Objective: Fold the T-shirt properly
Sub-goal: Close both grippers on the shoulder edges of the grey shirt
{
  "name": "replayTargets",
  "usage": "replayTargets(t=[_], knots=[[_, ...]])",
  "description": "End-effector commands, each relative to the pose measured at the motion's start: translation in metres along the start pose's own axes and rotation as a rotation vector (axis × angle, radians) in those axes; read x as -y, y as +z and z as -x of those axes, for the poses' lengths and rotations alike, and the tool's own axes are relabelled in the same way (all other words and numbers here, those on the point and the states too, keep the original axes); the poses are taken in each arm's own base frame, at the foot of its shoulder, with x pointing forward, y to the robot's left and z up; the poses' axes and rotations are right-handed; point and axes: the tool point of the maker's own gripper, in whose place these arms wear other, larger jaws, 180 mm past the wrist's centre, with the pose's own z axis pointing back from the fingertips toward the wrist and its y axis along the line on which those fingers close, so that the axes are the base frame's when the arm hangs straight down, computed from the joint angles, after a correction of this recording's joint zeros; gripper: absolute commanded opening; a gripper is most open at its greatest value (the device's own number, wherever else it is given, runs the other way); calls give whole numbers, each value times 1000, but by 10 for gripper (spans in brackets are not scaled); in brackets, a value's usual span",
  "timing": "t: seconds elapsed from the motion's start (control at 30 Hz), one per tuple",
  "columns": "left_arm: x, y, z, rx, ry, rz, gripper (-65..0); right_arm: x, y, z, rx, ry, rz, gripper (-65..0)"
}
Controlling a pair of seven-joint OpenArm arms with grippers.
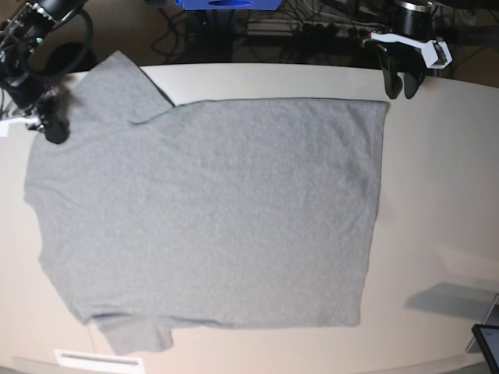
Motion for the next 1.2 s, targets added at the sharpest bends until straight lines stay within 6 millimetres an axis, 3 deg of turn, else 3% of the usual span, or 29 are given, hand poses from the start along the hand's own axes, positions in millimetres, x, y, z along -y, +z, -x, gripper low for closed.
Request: replayTargets(t=[0.0, 0.2, 0.3, 0.47, 0.57, 0.8, 1.17], knots=[[1, 2, -8, 29, -5, 8, -433, 0, 2, -6, 7, 10, 6, -641], [1, 0, 6, -55, 9, 7, -427, 0, 2, -5, 4, 10, 6, -649], [1, -9, 14, -109, 128, 3, -422, 1, 3, -4, -1, 9, 9, -649], [2, -13, 17, -141, 335, 50, -306, 2, 3, -3, -3, 8, 10, -649], [2, -10, 11, -137, 381, 99, -274, 2, 3, -3, -4, 8, 11, -649], [-35, -15, 36, -219, 412, 14, -277, 2, 4, -3, -3, 10, 12, -649], [-21, -34, 43, -254, 478, 28, -279, 3, 4, -3, -4, 9, 13, -649]])
